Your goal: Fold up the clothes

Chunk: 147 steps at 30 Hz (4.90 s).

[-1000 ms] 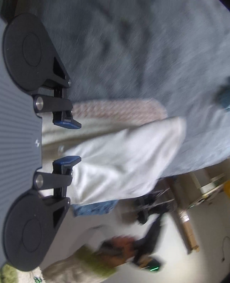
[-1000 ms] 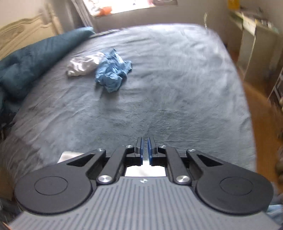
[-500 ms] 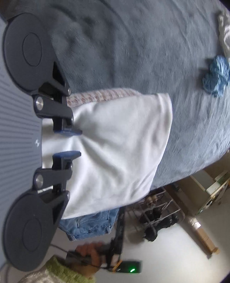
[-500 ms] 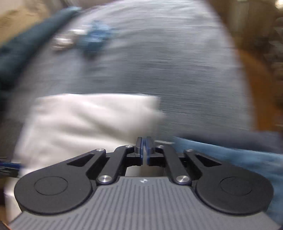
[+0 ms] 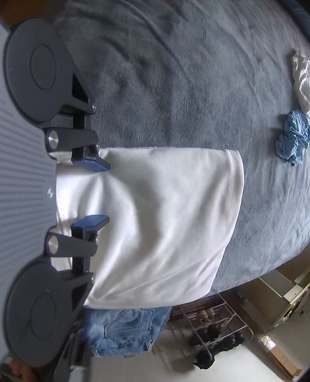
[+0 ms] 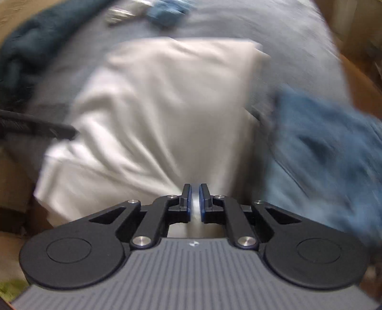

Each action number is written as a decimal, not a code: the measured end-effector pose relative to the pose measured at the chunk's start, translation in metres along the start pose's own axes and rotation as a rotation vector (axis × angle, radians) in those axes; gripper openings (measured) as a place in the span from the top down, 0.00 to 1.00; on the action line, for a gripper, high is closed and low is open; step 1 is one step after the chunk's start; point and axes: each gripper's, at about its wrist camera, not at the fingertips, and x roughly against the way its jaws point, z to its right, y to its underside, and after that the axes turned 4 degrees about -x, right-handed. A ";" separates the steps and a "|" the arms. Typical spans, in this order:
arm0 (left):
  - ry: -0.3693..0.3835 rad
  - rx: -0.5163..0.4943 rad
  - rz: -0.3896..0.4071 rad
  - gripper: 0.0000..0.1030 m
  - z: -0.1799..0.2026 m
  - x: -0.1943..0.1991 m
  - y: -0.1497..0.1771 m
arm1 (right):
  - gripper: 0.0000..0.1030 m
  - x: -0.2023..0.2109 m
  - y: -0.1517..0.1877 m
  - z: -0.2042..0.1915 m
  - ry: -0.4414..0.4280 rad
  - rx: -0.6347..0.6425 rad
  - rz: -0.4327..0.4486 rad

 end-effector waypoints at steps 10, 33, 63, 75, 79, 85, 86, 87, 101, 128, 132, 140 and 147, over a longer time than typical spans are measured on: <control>-0.152 -0.032 -0.065 0.57 0.023 -0.005 -0.006 | 0.91 0.003 0.002 -0.049 -0.194 0.038 0.028; -0.193 -0.195 -0.030 0.54 0.032 0.017 -0.031 | 0.89 0.011 -0.032 -0.051 -0.236 -0.123 0.071; -0.162 -0.133 0.493 0.00 0.051 0.192 0.086 | 0.09 0.127 0.053 -0.097 0.034 0.012 0.285; -0.243 -0.384 0.819 0.00 0.068 0.247 0.143 | 0.01 0.197 0.100 -0.141 0.188 0.077 0.656; -0.161 -0.400 0.785 0.00 0.067 0.248 0.146 | 0.01 0.198 0.097 -0.145 0.126 0.092 0.632; -0.126 -0.390 0.739 0.00 0.064 0.244 0.145 | 0.01 0.182 0.091 -0.158 0.134 0.077 0.510; -0.136 -0.381 0.687 0.00 0.062 0.239 0.141 | 0.01 0.179 0.091 -0.159 0.145 0.060 0.489; -0.146 -0.366 0.631 0.00 0.060 0.232 0.138 | 0.01 0.176 0.089 -0.160 0.164 0.041 0.461; -0.231 -0.033 0.116 0.00 0.006 0.167 0.104 | 0.01 0.128 0.089 -0.161 0.264 -0.180 0.162; -0.201 0.011 0.069 0.00 0.002 0.165 0.103 | 0.01 0.120 0.072 -0.173 0.297 -0.076 0.147; -0.205 0.007 0.070 0.00 0.004 0.165 0.103 | 0.01 0.119 0.071 -0.172 0.300 -0.074 0.143; -0.215 0.014 0.071 0.00 0.004 0.165 0.102 | 0.01 0.115 0.068 -0.173 0.300 -0.058 0.127; -0.210 0.018 0.064 0.00 0.002 0.161 0.100 | 0.01 0.112 0.066 -0.175 0.303 -0.046 0.112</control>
